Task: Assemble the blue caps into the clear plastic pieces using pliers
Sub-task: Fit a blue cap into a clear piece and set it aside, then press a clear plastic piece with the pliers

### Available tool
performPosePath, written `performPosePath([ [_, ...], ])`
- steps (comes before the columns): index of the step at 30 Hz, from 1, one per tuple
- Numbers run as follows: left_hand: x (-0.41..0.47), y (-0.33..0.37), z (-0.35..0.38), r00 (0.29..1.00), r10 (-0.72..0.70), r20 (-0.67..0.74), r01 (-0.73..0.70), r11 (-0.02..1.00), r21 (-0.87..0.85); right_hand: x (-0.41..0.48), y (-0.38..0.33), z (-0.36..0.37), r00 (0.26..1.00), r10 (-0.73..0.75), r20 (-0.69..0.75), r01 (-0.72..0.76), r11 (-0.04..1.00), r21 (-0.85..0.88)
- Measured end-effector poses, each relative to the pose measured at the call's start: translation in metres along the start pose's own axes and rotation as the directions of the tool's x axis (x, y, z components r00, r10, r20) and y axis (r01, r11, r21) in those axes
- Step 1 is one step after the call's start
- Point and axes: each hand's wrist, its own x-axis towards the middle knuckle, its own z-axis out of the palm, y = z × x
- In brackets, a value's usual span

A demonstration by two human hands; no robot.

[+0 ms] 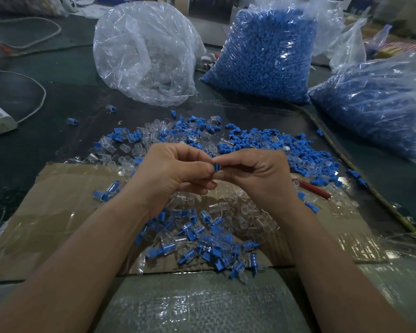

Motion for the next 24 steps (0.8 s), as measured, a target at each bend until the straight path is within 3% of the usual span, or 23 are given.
performPosePath([
  [6, 0.000, 0.000, 0.002, 0.999, 0.009, -0.039, -0.008, 0.999, 0.036, 0.000, -0.006, 0.002, 0.998, 0.031, 0.050, -0.026, 0.996, -0.089],
  [9, 0.000, -0.001, 0.002, 0.998, 0.022, -0.062, -0.021, 1.000, 0.014, 0.002, -0.011, -0.015, 0.969, 0.242, -0.050, -0.245, 0.967, -0.074],
  [12, 0.001, -0.001, 0.001, 0.996, 0.039, -0.082, -0.040, 0.999, -0.020, 0.004, -0.003, -0.049, 0.880, 0.420, -0.223, -0.475, 0.794, -0.379],
  [15, 0.001, -0.002, 0.000, 0.996, 0.043, -0.082, -0.045, 0.999, -0.028, 0.002, 0.008, -0.069, 0.730, 0.652, -0.203, -0.632, 0.533, -0.562],
  [17, 0.002, -0.002, 0.000, 0.996, 0.043, -0.084, -0.045, 0.998, -0.031, 0.001, 0.011, -0.071, 0.628, 0.764, -0.148, -0.650, 0.410, -0.640],
  [20, 0.003, -0.002, -0.001, 0.996, 0.042, -0.079, -0.045, 0.998, -0.043, 0.001, 0.009, -0.073, 0.567, 0.820, -0.079, -0.621, 0.363, -0.695],
  [24, 0.003, -0.004, 0.000, 0.996, 0.039, -0.076, -0.042, 0.998, -0.038, 0.001, 0.007, -0.073, 0.542, 0.838, -0.063, -0.624, 0.351, -0.698],
])
